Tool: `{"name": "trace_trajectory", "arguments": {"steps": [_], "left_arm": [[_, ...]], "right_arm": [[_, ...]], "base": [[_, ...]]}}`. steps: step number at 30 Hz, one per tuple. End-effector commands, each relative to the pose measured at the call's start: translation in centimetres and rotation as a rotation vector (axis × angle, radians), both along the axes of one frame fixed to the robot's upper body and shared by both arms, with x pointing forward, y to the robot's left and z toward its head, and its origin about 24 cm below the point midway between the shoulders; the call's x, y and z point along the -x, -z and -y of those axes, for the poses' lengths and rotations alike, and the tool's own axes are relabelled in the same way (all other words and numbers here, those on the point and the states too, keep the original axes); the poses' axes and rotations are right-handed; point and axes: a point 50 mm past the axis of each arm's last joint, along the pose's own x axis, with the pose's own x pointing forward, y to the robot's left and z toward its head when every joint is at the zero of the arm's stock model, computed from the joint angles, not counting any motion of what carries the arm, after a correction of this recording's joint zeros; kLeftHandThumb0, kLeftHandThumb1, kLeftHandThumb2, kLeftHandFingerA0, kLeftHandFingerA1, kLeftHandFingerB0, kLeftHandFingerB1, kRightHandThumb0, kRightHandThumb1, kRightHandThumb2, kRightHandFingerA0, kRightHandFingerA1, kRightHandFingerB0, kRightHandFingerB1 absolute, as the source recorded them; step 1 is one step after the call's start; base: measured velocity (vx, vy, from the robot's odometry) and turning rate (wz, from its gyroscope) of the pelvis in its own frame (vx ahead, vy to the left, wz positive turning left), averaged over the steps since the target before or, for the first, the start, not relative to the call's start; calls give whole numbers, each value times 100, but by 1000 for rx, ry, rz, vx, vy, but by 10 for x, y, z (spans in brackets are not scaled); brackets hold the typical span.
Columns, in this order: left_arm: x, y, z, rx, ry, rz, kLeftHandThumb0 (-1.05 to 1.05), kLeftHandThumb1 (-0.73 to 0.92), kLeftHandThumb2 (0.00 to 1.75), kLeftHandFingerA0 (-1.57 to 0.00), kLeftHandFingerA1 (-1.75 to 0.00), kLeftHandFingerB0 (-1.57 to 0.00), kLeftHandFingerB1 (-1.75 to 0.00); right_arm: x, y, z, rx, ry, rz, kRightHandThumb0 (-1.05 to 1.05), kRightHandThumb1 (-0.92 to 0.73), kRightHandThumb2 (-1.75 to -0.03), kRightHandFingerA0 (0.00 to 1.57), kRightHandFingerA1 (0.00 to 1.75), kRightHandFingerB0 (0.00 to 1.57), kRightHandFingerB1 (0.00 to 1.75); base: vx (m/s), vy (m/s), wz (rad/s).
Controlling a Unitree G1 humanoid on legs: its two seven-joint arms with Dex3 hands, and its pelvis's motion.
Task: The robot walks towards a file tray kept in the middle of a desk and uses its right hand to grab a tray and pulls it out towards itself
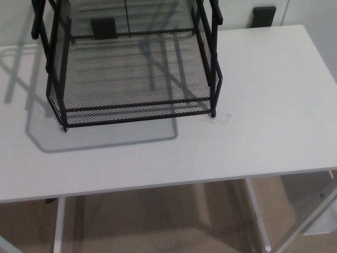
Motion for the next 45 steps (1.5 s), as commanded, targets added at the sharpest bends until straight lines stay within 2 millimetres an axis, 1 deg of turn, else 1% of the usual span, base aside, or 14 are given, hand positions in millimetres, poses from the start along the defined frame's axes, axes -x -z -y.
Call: {"name": "trace_trajectory", "arguments": {"steps": [1, 3, 4, 12, 13, 14, 16, 18, 23, 40, 41, 43, 44, 45], "left_arm": [[-4, -5, -5, -58, 72, 42, -13, 50, 91, -27, -54, -12, -47], [-4, -4, -5, -66, 84, 37, -13, 50, 91, -25, -53, -12, -47], [-5, -4, -5, -72, 84, 33, -13, 51, 91, -27, -54, -11, -47], [-5, -5, -4, -80, 115, 35, -13, 51, 91, -27, -54, -13, -47], [-6, -4, -4, -77, 115, 38, -14, 51, 91, -26, -53, -13, -47], [-6, -6, -2, -79, 121, 40, -13, 50, 90, -26, -54, -14, -47], [-9, -8, -1, -83, 139, 49, -14, 49, 90, -28, -54, -16, -48], [-9, -9, 0, -88, 150, 53, -14, 50, 90, -26, -53, -15, -48], [-6, -8, 0, -98, 174, 33, -14, 49, 90, -24, -53, -14, -47], [-8, -9, 1, -119, 243, 29, -15, 50, 91, -34, -56, -14, -47], [-9, -9, 1, -119, 244, 33, -15, 49, 91, -33, -56, -13, -47], [-8, -9, 2, -118, 250, 35, -15, 50, 91, -32, -56, -13, -47], [-9, -9, 2, -126, 258, 35, -15, 49, 90, -30, -55, -14, -47], [-9, -9, 2, -128, 257, 33, -15, 49, 90, -30, -55, -14, -47]], "right_arm": [[-32, -194, -99, 841, -250, 782, -80, -43, -82, 25, 68, 23, 60], [-50, -193, -118, 882, -353, 740, -84, -45, -85, 29, 77, 30, 66], [-63, -191, -131, 927, -379, 721, -80, -50, -56, 31, 78, 38, 64], [-119, -187, -187, 1102, -467, 615, -91, -46, -55, 24, 77, 32, 64], [-126, -187, -194, 1134, -462, 605, -89, -38, -79, 26, 71, 32, 63], [-132, -186, -200, 1146, -477, 577, -93, -43, -55, 23, 74, 32, 62], [-142, -186, -210, 1191, -484, 539, -95, -39, -76, 18, 71, 28, 59], [-152, -184, -221, 1231, -493, 495, -99, -43, -55, 10, 77, 28, 59], [-162, -171, -237, 1271, -530, 398, -85, -37, -77, 2, 71, 21, 57], [-185, -136, -285, 1455, -514, 211, -96, -38, -54, 0, 64, 20, 52], [-186, -132, -289, 1466, -503, 201, -36, 14, -67, 7, 60, 5, 53], [-186, -131, -291, 1483, -488, 195, -36, 14, -67, 8, 61, 5, 54], [-186, -129, -292, 1514, -460, 196, -97, -31, -65, 0, 51, 13, 56], [-185, -129, -293, 1529, -443, 199, -97, -31, -65, 0, 51, 13, 56]], "base": [[0, 0, 0], [0, 0, 0], [0, 0, 0], [0, 0, 0], [0, 0, 0], [0, 0, 0], [0, 0, 0], [0, 0, 0], [0, 0, 0], [0, 0, 0], [0, 0, 0], [0, 0, 0], [0, 0, 0], [0, 0, 0]]}}
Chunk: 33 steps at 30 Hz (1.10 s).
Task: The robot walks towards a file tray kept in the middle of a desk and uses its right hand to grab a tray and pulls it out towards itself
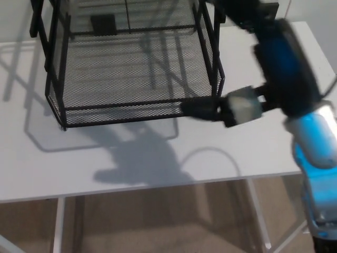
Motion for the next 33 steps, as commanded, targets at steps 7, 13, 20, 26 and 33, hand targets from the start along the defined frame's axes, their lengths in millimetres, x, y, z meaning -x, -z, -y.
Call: {"name": "trace_trajectory", "arguments": {"steps": [7, 13, 20, 26, 33], "left_arm": [[-7, -17, -9, -153, 218, 48, -15, 49, 90, -31, -56, -14, -47], [-7, -15, -9, -148, 211, 43, -15, 49, 91, -34, -57, -14, -47], [-10, -17, -8, -161, 220, 50, -13, 49, 90, -33, -56, -15, -47], [-10, -15, -9, -157, 221, 48, -13, 48, 89, -30, -55, -15, -48], [-10, -18, -7, -161, 244, 48, -14, 49, 90, -29, -55, -13, -47]], "right_arm": [[-17, 19, -84, 844, 397, 253, -93, -28, -66, 0, 49, 7, 57], [-15, 20, -86, 865, 402, 247, -92, -30, -65, 0, 47, 8, 58], [-14, 22, -90, 928, 422, 239, -99, -29, -64, 0, 33, 9, 55], [-17, 24, -92, 960, 461, 256, -102, -30, -65, 0, 28, 6, 51], [-26, 27, -90, 1026, 559, 352, -105, -36, -78, 0, 19, 1, 36]], "base": [[0, 0, 0], [0, 0, 0], [0, 0, 0], [0, 0, 0], [0, 0, 0]]}}
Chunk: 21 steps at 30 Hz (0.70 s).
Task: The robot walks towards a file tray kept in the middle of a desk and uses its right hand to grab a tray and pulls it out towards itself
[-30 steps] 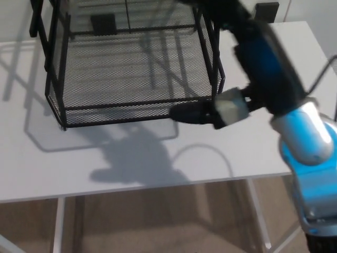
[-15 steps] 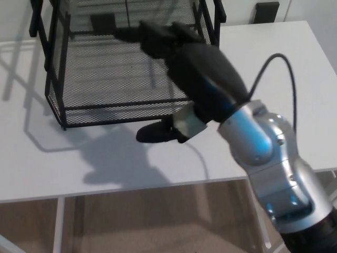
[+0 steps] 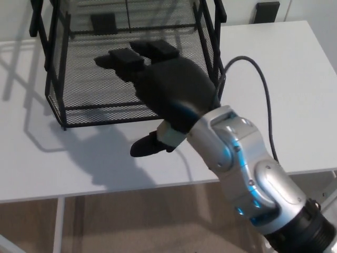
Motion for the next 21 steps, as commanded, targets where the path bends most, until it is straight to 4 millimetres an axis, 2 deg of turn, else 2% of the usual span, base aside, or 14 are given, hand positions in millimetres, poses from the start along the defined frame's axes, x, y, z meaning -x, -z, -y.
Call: {"name": "trace_trajectory", "arguments": {"steps": [1, 4, 7, 9, 10, 13, 14, 15, 16, 21], "left_arm": [[-6, -18, -12, -146, 182, 54, -13, 49, 90, -29, -55, -13, -47], [-5, -17, -12, -147, 189, 51, -15, 48, 89, -30, -56, -14, -47], [-4, -17, -11, -131, 195, 60, -16, 46, 89, -31, -57, -14, -48], [-4, -17, -11, -139, 208, 53, -16, 46, 88, -28, -55, -14, -47], [-4, -17, -11, -142, 208, 53, -15, 47, 89, -31, -56, -14, -47], [-5, -18, -11, -139, 220, 62, -16, 47, 89, -30, -55, -13, -47], [-5, -18, -10, -139, 225, 60, -16, 48, 89, -30, -55, -13, -47], [-5, -19, -10, -140, 226, 60, -15, 48, 89, -30, -55, -14, -47], [-6, -18, -10, -142, 226, 60, -15, 48, 89, -31, -56, -14, -47], [-5, -18, -9, -163, 254, 59, -16, 47, 89, -32, -56, -14, -47]], "right_arm": [[-15, -11, -5, 415, 316, 438, -105, -33, -78, 0, 17, 3, 33], [-18, -6, -5, 419, 331, 464, -105, -35, -79, 0, 18, 0, 35], [-25, 2, -1, 407, 365, 475, -103, -30, -71, 0, 24, 1, 42], [-33, 7, 5, 404, 403, 455, -102, -37, -75, 0, 31, 1, 41], [-34, 9, 7, 403, 407, 454, -104, -37, -75, 0, 35, 2, 46], [-38, 11, 9, 415, 417, 448, -105, -40, -76, 0, 38, 3, 48], [-38, 13, 9, 413, 420, 443, -103, -52, -57, 0, 48, 1, 57], [-38, 14, 9, 411, 423, 437, -103, -52, -57, 0, 49, 2, 58], [-38, 16, 10, 409, 425, 424, -103, -41, -75, 0, 42, 5, 53], [-39, 23, 10, 406, 441, 379, -101, -39, -73, 0, 41, 6, 54]], "base": [[0, 0, 0], [0, 0, 0], [0, 0, 0], [0, 0, 0], [0, 0, 0], [0, 0, 0], [0, 0, 0], [0, 0, 0], [0, 0, 0], [0, 0, 0]]}}
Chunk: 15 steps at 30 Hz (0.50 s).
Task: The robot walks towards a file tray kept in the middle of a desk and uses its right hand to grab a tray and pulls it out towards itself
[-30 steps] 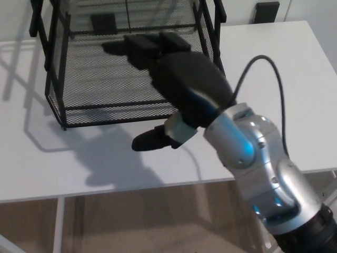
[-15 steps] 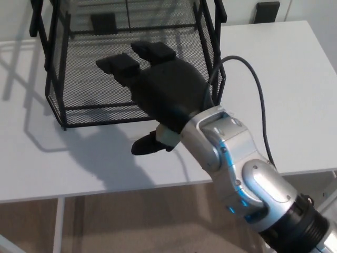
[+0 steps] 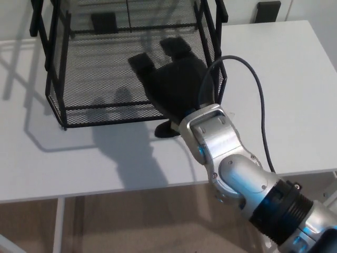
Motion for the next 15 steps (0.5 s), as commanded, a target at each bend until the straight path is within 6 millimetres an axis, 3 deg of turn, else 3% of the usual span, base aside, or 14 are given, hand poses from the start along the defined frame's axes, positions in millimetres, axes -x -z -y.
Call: {"name": "trace_trajectory", "arguments": {"steps": [1, 15], "left_arm": [[-5, -8, -6, -82, 104, 46, -16, 47, 88, -31, -56, -15, -47], [-7, -9, -7, -84, 147, 46, -15, 47, 88, -30, -55, -14, -47]], "right_arm": [[-7, -12, 7, 32, 113, 198, -100, -39, -73, 0, 41, 7, 54], [3, 16, -2, -21, 102, 40, -95, -31, -65, 0, 54, 7, 60]], "base": [[0, 0, 0], [0, 0, 0]]}}
